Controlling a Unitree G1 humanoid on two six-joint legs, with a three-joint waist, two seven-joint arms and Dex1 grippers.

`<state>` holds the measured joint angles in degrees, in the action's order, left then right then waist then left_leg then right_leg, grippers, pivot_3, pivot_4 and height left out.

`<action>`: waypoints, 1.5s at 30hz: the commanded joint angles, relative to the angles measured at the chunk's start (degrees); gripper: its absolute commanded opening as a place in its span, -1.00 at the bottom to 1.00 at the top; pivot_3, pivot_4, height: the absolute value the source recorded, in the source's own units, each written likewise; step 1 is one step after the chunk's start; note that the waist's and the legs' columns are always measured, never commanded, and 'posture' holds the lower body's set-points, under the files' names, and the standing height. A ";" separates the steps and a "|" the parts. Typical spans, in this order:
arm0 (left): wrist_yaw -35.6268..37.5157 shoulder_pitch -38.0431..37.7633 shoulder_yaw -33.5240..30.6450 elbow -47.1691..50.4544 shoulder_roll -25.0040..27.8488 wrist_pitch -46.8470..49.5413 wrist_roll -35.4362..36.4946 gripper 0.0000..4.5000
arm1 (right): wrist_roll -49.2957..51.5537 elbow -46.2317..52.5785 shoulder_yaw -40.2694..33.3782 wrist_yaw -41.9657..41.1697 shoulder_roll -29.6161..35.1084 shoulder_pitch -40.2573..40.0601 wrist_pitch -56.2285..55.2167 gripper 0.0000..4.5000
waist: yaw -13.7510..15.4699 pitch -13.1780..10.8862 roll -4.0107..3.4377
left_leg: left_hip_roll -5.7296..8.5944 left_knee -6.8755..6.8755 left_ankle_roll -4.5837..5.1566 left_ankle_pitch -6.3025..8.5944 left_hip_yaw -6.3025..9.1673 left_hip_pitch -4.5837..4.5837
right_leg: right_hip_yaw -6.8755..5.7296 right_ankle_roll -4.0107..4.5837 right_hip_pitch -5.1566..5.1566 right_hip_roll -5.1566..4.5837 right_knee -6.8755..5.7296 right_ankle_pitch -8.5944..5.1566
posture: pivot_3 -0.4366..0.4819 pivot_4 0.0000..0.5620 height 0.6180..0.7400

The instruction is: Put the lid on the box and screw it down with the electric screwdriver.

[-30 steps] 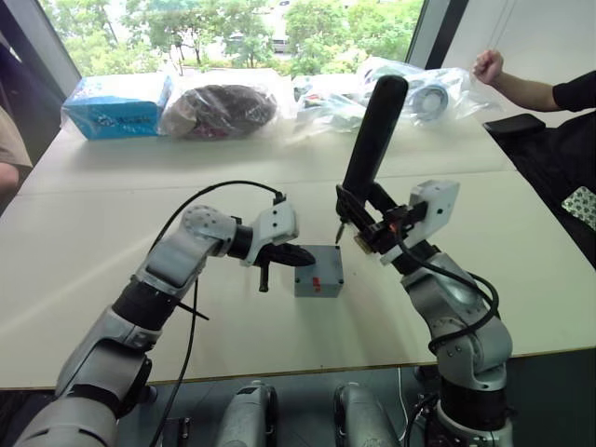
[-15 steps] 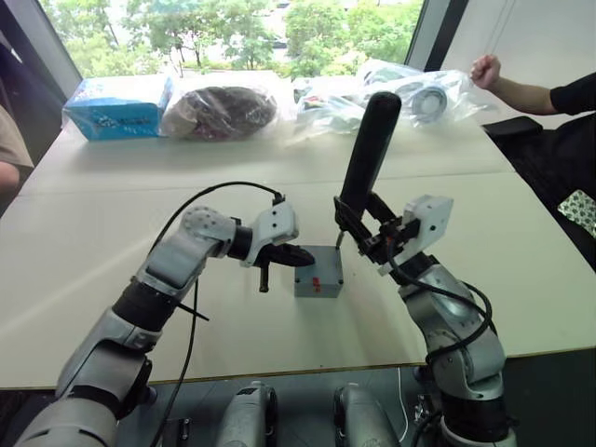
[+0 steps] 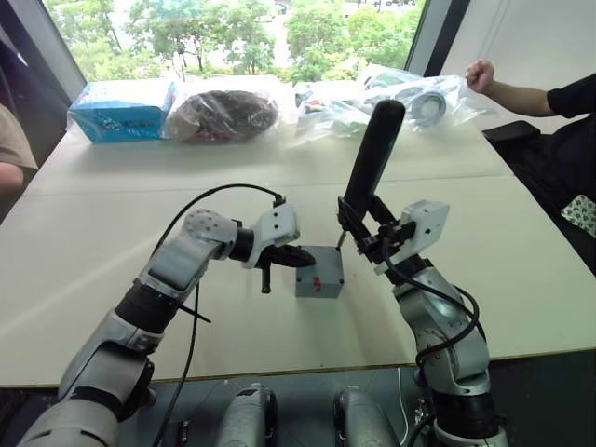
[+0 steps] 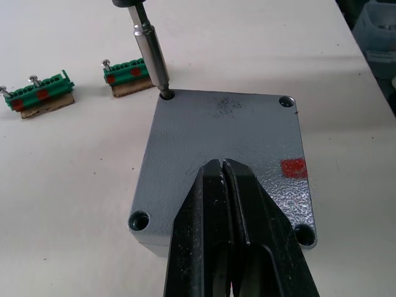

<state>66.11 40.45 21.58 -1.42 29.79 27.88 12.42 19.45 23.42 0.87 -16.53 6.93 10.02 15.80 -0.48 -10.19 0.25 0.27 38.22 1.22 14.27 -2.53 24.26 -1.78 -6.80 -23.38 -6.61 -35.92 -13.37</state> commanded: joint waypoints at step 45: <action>-0.12 -3.52 -0.12 -1.05 -0.62 0.88 -1.17 -1.00 | 1.08 9.10 -1.65 3.34 6.49 3.08 14.92 -0.21 | -0.11 1.77 0.53 | -0.08 -1.07 -0.05 0.11 0.10 -0.79 | -0.09 0.53 0.31 -0.51 0.91 -0.30 | -0.05 -0.47 1.00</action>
<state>66.00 38.01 21.25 -1.58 29.13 28.00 11.58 20.24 29.23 1.99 -15.33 11.84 10.49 26.99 -0.58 -8.42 0.78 0.20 37.15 1.18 14.38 -2.44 23.53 -1.87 -6.26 -23.12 -7.14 -35.00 -13.66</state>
